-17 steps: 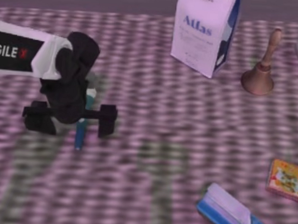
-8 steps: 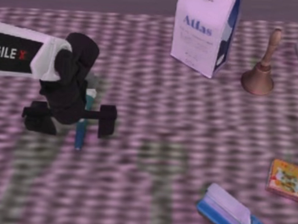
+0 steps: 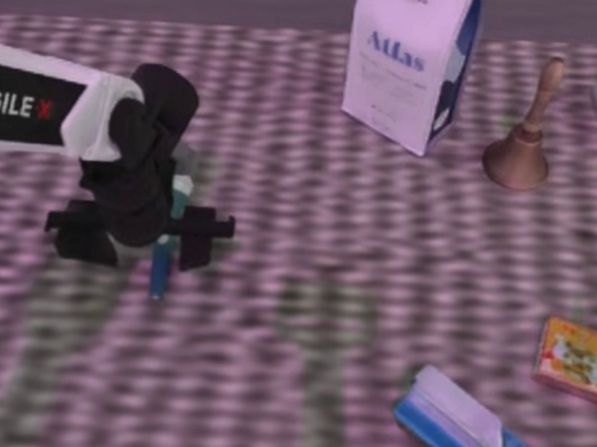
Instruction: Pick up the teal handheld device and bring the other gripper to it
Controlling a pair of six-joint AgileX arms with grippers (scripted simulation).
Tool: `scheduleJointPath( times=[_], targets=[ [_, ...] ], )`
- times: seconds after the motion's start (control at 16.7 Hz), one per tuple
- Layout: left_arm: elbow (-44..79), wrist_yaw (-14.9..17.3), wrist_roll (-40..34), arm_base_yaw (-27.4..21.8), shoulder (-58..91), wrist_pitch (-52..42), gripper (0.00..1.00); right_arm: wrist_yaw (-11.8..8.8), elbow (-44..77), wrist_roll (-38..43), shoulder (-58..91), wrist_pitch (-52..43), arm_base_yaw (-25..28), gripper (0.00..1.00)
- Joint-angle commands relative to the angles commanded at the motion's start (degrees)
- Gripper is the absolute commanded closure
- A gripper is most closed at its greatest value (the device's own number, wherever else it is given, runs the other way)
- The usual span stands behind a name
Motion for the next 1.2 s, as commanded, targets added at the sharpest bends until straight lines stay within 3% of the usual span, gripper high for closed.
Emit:
scheduleJointPath(
  times=[0.12, 0.18, 0.78, 0.96, 1.2],
  targets=[
    [0.00, 0.00, 0.00, 0.00, 0.00, 0.00, 0.98, 0.00, 0.00, 0.00, 0.00, 0.00, 0.00, 0.00],
    [0.00, 0.00, 0.00, 0.00, 0.00, 0.00, 1.00, 0.00, 0.00, 0.00, 0.00, 0.00, 0.00, 0.00],
    [1.17, -0.80, 0.97, -0.10, -3.68, -0.96, 1.00, 0.00, 0.00, 0.00, 0.00, 0.00, 0.00, 0.00],
    [0.08, 1.39, 2.33, -0.08, -4.73, 4.38, 1.00, 0.00, 0.00, 0.00, 0.00, 0.00, 0.00, 0.00],
    [-3.46, 6.76, 5.43, 0.34, -7.55, 18.47, 1.00, 0.00, 0.00, 0.00, 0.00, 0.00, 0.00, 0.00]
  ],
)
